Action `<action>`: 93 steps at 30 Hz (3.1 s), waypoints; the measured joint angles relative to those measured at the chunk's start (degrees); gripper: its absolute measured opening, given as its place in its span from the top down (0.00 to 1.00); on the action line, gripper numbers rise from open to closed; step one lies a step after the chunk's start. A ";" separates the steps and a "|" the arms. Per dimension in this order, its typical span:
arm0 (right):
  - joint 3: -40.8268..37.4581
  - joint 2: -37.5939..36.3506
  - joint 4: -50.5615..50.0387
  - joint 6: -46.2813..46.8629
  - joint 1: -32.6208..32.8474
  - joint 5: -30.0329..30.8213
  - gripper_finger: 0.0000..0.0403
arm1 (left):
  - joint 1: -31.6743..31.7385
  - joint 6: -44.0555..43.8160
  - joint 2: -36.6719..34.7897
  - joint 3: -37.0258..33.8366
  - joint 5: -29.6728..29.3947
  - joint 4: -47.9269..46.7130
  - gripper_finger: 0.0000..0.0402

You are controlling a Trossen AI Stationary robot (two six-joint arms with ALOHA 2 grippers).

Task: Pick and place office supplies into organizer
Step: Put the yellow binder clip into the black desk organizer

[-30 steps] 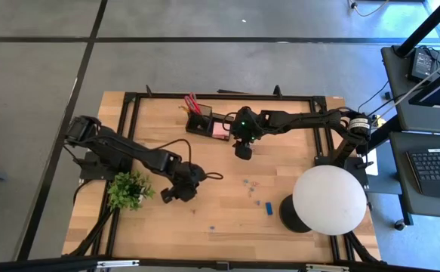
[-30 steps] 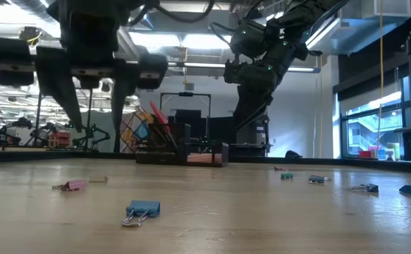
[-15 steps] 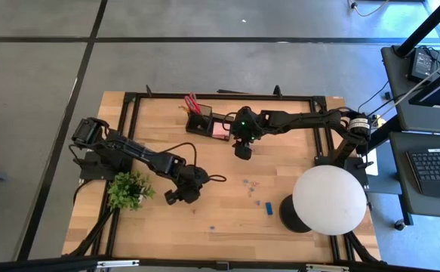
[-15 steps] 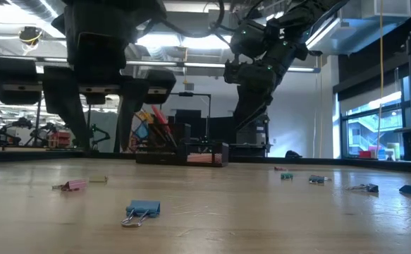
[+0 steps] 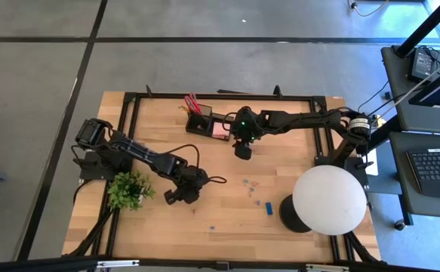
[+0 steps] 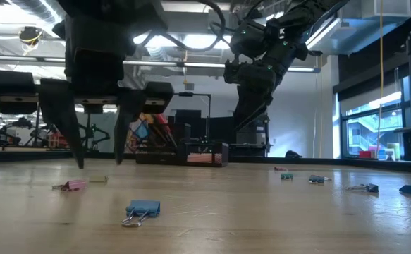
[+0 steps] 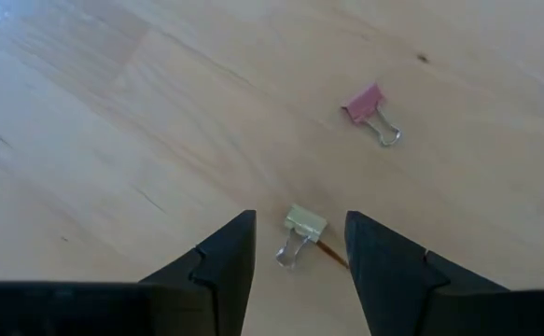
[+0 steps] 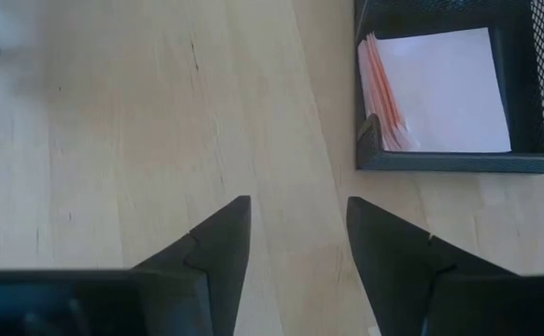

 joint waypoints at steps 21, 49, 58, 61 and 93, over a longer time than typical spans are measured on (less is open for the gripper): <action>0.00 0.00 -0.02 0.02 0.00 -0.02 0.55 | 1.96 2.19 1.14 -0.01 -0.07 -0.84 0.60; 0.00 0.00 0.04 -0.02 0.02 -0.02 0.55 | 1.68 3.73 4.75 0.23 3.95 -0.18 0.60; 0.00 0.00 0.03 0.09 0.02 -0.02 0.55 | 1.60 3.61 4.98 0.17 4.00 0.59 0.65; 0.00 0.00 0.02 0.13 0.01 -0.02 0.55 | 1.55 3.44 5.04 0.12 3.99 0.96 0.67; 0.00 0.00 0.00 0.02 0.01 -0.01 0.55 | 1.55 0.22 5.18 0.01 3.23 1.52 0.83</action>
